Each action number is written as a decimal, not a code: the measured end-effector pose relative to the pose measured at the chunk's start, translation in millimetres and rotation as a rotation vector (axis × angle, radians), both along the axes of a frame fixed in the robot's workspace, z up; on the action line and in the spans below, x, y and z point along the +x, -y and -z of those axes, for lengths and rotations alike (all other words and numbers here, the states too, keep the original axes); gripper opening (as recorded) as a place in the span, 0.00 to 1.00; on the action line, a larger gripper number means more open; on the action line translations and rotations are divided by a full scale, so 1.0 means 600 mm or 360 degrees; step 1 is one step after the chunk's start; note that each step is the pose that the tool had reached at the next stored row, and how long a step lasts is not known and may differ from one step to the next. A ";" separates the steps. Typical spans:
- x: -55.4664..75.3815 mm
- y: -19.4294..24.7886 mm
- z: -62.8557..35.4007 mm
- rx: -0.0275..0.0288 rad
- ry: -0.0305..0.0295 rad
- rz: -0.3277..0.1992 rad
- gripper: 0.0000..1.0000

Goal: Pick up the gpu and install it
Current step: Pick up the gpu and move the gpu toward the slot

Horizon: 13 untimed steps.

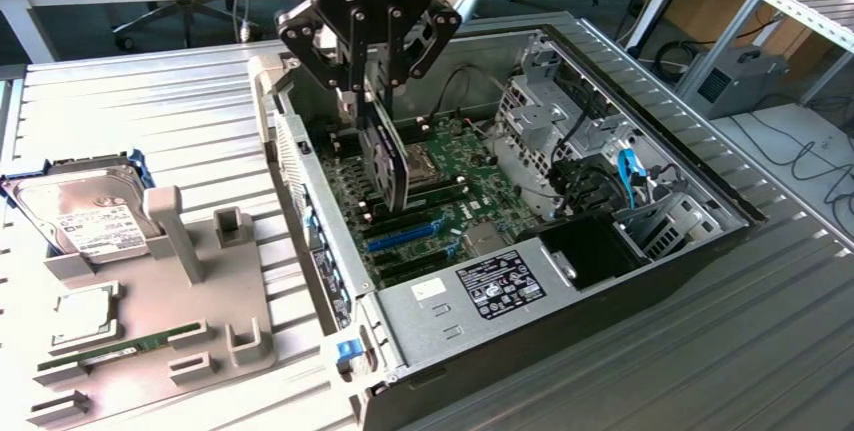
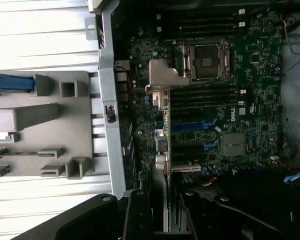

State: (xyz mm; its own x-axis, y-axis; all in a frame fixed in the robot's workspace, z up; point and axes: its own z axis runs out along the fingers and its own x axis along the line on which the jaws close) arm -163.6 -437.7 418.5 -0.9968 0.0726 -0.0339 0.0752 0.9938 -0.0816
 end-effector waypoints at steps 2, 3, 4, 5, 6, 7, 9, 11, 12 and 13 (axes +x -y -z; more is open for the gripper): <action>0.002 -0.0003 0.001 -0.00006 0.00001 0.0000 0.27; 0.003 -0.0005 0.001 -0.00009 0.00000 0.0000 0.27; 0.004 -0.0006 0.001 -0.00012 0.00000 0.0000 0.27; 0.005 -0.0008 0.001 -0.00014 0.00001 0.0000 0.27; 0.006 -0.0009 0.002 -0.00017 0.00000 0.0000 0.27; 0.007 -0.0010 0.002 -0.00019 0.00001 0.0000 0.27; 0.009 -0.0013 0.003 -0.00024 0.00001 0.0000 0.27; 0.012 -0.0016 0.003 -0.00029 0.00000 0.0000 0.27; 0.013 -0.0017 0.004 -0.00031 0.00000 0.0000 0.27; 0.014 -0.0019 0.004 -0.00033 0.00001 0.0000 0.27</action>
